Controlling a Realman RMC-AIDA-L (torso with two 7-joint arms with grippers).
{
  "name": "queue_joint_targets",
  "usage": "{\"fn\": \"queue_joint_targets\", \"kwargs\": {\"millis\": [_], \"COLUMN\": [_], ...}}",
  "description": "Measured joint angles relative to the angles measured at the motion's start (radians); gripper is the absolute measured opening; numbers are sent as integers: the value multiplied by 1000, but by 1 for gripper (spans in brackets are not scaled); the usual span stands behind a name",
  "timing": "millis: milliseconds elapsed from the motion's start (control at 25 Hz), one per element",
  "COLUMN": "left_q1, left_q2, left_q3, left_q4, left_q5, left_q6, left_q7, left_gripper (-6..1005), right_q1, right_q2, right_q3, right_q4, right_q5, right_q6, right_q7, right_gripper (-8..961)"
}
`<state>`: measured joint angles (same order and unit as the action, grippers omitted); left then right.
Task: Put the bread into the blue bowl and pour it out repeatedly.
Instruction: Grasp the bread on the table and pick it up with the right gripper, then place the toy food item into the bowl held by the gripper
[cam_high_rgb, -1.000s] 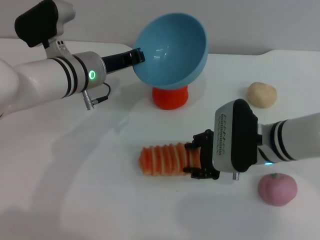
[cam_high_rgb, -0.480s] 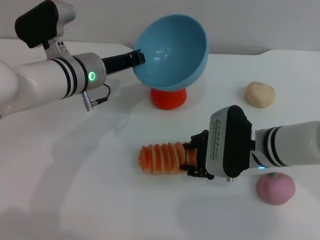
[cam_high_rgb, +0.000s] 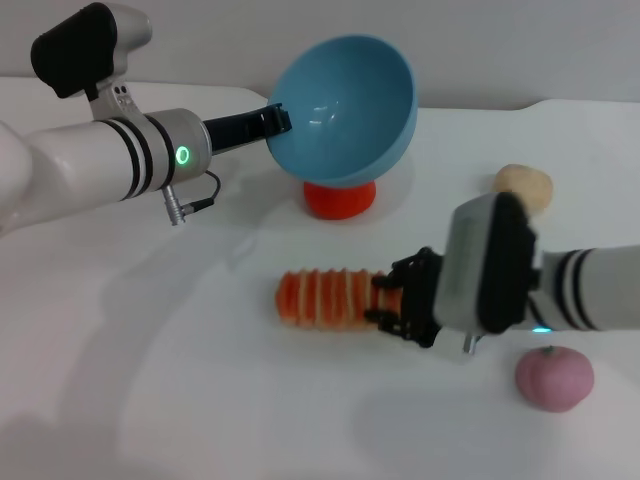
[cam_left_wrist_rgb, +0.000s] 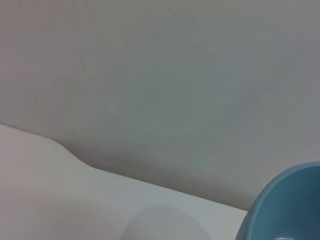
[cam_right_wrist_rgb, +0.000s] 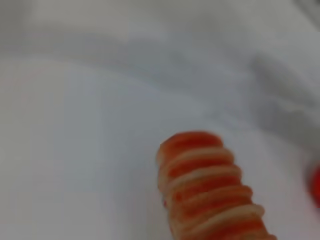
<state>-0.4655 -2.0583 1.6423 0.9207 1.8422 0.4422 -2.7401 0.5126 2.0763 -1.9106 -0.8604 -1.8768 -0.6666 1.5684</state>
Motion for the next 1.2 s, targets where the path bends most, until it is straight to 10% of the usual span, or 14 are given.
{"fn": "queue_joint_targets", "kwargs": {"millis": [800,1200], "left_q1": [-22,-54], "left_q2": [3,-1], "left_q3": [5,42], "left_q4": [-8,-11], "left_q5": [2,57], "left_q6": [4,81], "left_q7": [1,2], "left_gripper": [8,7], "right_q1": [-220,-226], "right_q2": [-5,-6], "right_q3": [724,868], "right_q4": [-96,-27], "right_q5": [286,528], "right_q6": [-863,-975], "right_q7": [-278,-455], "right_gripper": [267,184]}}
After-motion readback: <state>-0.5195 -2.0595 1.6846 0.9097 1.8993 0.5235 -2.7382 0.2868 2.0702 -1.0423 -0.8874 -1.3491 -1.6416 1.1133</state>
